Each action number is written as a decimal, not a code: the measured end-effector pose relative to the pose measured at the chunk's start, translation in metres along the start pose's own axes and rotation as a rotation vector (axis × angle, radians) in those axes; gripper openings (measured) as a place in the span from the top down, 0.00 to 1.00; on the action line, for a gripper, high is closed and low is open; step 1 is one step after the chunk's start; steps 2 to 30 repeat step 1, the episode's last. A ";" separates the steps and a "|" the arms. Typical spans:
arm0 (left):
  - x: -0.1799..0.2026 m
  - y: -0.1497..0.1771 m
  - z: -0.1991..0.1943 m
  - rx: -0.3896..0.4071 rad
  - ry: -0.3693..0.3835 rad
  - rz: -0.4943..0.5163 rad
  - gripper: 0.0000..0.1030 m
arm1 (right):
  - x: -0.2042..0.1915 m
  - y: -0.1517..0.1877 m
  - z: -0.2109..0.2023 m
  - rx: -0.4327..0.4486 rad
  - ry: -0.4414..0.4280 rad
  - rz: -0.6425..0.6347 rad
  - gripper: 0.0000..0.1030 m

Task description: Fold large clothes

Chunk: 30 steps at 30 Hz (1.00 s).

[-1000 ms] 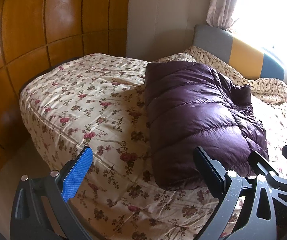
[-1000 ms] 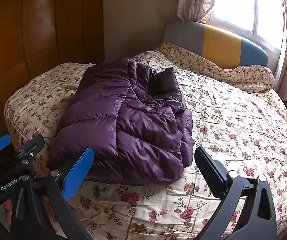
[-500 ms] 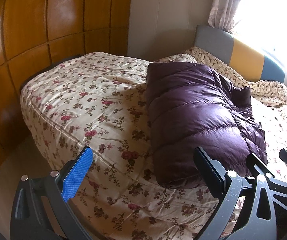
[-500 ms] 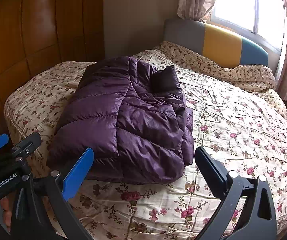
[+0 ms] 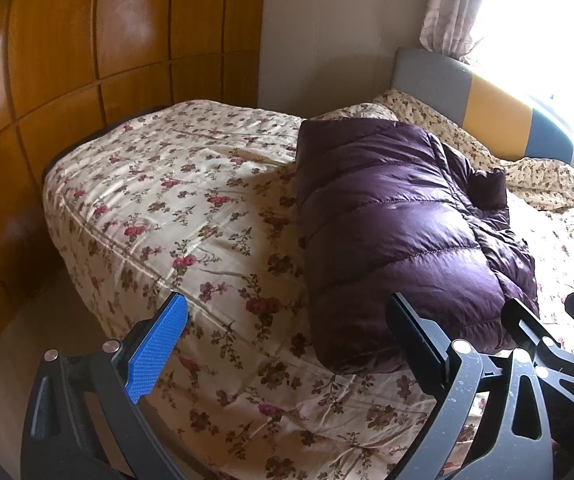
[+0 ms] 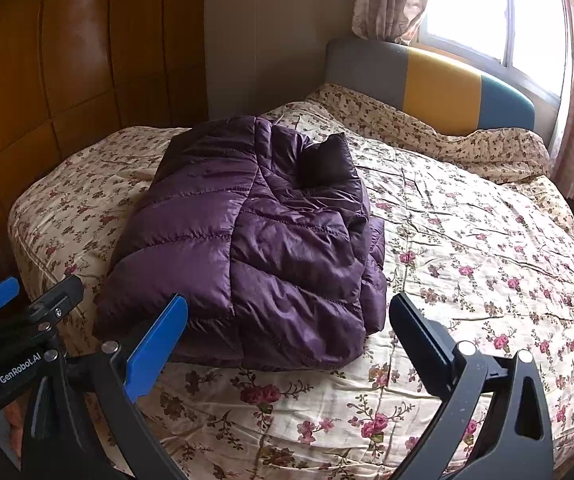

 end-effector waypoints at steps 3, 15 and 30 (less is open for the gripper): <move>0.000 0.000 -0.001 0.004 -0.001 0.002 0.04 | 0.000 0.000 0.000 0.000 0.000 0.000 0.02; 0.000 0.000 -0.001 0.004 -0.001 0.002 0.04 | 0.000 0.000 0.000 0.000 0.000 0.000 0.02; 0.000 0.000 -0.001 0.004 -0.001 0.002 0.04 | 0.000 0.000 0.000 0.000 0.000 0.000 0.02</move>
Point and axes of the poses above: each gripper's, at about its wrist camera, not at the fingertips, and z roughly the way its jaws point, x to its right, y to its underside, the point moved 3 cm from there along z, roughly the way its jaws point, and after that the axes turned 7 degrees about y, right-handed, at the moved point
